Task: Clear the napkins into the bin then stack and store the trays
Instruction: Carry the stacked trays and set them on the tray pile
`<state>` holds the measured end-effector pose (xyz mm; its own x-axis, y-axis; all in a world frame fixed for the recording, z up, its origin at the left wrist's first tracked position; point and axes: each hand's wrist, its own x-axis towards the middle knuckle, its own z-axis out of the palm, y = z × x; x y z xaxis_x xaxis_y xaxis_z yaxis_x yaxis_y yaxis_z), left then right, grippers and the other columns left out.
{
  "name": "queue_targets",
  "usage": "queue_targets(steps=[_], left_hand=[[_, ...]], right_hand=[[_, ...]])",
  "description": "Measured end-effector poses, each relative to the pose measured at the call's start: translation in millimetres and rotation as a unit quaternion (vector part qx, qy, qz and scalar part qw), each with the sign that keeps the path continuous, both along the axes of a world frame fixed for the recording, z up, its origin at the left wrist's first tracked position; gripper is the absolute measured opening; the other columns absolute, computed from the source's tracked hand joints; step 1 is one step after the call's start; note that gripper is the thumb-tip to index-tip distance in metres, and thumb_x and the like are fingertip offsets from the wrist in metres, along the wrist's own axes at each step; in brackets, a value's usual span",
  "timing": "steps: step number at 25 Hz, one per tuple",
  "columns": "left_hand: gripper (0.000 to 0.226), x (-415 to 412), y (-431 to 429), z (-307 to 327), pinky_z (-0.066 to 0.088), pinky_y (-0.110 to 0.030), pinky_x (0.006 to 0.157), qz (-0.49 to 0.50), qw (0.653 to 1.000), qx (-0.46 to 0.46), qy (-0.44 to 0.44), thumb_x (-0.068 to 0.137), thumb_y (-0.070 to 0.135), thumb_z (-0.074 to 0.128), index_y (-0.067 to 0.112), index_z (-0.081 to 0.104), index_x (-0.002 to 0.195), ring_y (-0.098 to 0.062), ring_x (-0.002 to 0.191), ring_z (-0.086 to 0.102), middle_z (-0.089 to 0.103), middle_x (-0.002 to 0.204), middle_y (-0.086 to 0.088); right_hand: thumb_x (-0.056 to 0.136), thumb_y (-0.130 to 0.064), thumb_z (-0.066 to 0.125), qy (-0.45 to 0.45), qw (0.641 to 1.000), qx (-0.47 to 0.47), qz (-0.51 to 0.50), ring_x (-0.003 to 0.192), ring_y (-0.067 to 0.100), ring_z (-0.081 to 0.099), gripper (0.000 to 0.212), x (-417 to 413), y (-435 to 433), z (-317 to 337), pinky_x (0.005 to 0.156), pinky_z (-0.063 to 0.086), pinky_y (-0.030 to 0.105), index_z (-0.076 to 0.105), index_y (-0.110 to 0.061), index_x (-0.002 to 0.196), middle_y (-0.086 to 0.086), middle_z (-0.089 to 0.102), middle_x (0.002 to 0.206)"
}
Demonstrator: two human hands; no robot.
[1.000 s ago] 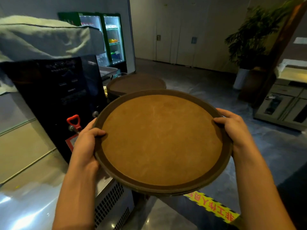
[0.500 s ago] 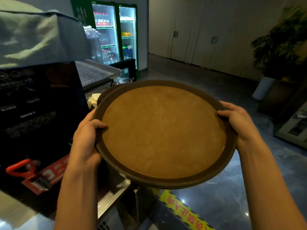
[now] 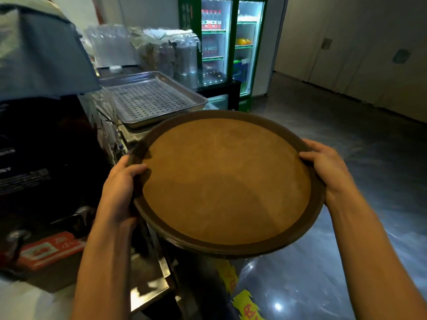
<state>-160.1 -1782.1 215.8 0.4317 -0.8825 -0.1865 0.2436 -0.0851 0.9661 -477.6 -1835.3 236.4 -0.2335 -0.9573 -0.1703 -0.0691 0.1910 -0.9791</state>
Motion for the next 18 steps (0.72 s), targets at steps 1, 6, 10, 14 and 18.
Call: queue_targets(steps=[1, 6, 10, 14, 18], left_hand=[[0.036, -4, -4, 1, 0.054, -0.021, 0.050, 0.017, 1.000, 0.008, -0.012, 0.094, 0.005, 0.046, 0.019, 0.058, 0.125, -0.016, 0.067, 0.067, 0.069, 0.096, -0.007], [0.030, -25, -18, 0, 0.056, -0.025, 0.053, 0.083, 0.995, 0.042, -0.031, 0.094, 0.002, 0.045, 0.022, 0.054, 0.114, -0.020, 0.074, 0.067, 0.068, 0.093, -0.007], [0.026, -18, -35, -6, 0.052, -0.034, 0.064, 0.118, 0.989, 0.076, -0.054, 0.093, 0.004, 0.048, 0.020, 0.054, 0.113, -0.029, 0.086, 0.067, 0.067, 0.104, -0.018], [0.042, -11, -45, -5, 0.050, -0.027, 0.058, 0.096, 0.983, 0.079, -0.132, 0.096, 0.001, 0.043, 0.027, 0.052, 0.128, -0.020, 0.078, 0.063, 0.066, 0.098, -0.011], [0.034, -7, -49, -15, 0.045, -0.010, 0.041, 0.134, 0.976, 0.097, -0.140, 0.097, 0.003, 0.045, 0.020, 0.052, 0.126, -0.012, 0.068, 0.055, 0.057, 0.081, 0.000]], right_hand=[[0.101, -0.004, 0.040, -0.003, 1.000, -0.001, 0.016, 0.077, 0.012, 0.064, 0.036, -2, -15, -1, 0.052, 0.052, 0.022, 0.055, -0.018, 0.131, -0.002, 0.064, 0.094], [0.099, -0.001, 0.041, -0.001, 0.997, 0.013, 0.078, 0.089, 0.023, 0.068, 0.038, -1, -85, -10, 0.072, 0.056, 0.036, 0.056, -0.015, 0.131, 0.008, 0.068, 0.105], [0.099, -0.001, 0.041, -0.001, 0.995, 0.028, 0.095, 0.083, 0.021, 0.069, 0.037, 7, -116, -23, 0.067, 0.056, 0.035, 0.059, -0.021, 0.125, 0.006, 0.069, 0.100], [0.099, -0.003, 0.042, 0.002, 0.994, 0.041, 0.104, 0.084, 0.020, 0.069, 0.038, 12, -129, -31, 0.063, 0.052, 0.033, 0.058, -0.022, 0.127, 0.004, 0.069, 0.098], [0.099, -0.004, 0.043, 0.007, 0.992, 0.047, 0.117, 0.084, 0.022, 0.069, 0.037, 21, -139, -36, 0.062, 0.053, 0.033, 0.058, -0.022, 0.127, 0.006, 0.069, 0.101]])
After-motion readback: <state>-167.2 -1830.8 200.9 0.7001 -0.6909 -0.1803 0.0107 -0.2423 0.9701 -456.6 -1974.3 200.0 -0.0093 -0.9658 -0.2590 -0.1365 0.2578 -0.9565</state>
